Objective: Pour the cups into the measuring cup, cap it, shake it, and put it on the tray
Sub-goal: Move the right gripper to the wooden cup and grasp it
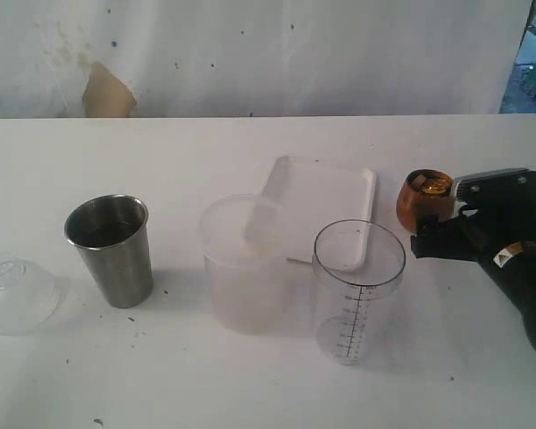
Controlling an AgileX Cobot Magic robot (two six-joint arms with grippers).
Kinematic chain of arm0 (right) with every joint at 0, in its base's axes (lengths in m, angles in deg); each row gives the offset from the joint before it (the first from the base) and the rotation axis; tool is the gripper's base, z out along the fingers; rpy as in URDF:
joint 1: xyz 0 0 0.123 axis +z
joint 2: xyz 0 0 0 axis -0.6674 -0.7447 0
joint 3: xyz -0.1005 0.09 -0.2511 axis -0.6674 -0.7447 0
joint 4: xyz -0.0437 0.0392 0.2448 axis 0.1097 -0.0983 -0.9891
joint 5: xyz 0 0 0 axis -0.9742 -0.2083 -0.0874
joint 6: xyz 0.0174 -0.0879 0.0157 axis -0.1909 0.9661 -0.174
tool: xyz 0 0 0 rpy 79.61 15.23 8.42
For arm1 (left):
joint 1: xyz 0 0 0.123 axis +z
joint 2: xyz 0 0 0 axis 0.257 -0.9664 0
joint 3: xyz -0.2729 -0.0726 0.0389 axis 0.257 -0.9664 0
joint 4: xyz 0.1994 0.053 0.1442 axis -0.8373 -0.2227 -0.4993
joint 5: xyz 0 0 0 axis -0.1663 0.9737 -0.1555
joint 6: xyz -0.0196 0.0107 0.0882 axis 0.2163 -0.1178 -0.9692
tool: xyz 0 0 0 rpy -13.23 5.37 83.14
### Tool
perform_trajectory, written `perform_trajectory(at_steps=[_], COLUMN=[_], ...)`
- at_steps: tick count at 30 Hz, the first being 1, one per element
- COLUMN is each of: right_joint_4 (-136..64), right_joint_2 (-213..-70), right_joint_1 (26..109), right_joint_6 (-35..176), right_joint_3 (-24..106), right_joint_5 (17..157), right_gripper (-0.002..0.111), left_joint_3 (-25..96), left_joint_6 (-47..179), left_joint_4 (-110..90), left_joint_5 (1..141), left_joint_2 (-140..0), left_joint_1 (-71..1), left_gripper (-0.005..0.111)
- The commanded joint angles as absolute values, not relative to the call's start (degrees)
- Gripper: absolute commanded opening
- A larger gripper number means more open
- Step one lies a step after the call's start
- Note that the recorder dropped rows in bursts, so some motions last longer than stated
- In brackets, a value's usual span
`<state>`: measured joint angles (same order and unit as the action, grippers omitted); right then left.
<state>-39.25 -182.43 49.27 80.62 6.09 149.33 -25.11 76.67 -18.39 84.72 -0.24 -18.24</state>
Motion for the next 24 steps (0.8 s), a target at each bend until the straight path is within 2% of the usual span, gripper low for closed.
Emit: perform_trajectory(at_steps=[1,9,18,24], right_joint_4=[-39.18,-39.18,-39.37,-39.41], right_joint_2=[-186.88,-194.28,-195.22,-196.42], right_joint_1=[49.35,49.35,49.35,49.35], right_joint_6=[81.11,81.01,79.29,77.88], right_joint_3=[10.76,19.15,20.84,22.94], right_joint_5=[150.24,150.24,155.92,149.84], right_gripper=[0.094,0.094,0.094,0.094], left_joint_3=[-25.02,-25.02,-25.02,-25.02], left_joint_6=[76.81,76.81,76.81,76.81], left_joint_4=[-18.46,-18.46,-18.46,-18.46], left_joint_5=[84.32,84.32,84.32,84.32], left_joint_2=[0.06,0.06,0.06,0.06], left_joint_1=[-18.49,-18.49,-18.49,-18.49], left_gripper=[0.000,0.000,0.000,0.000])
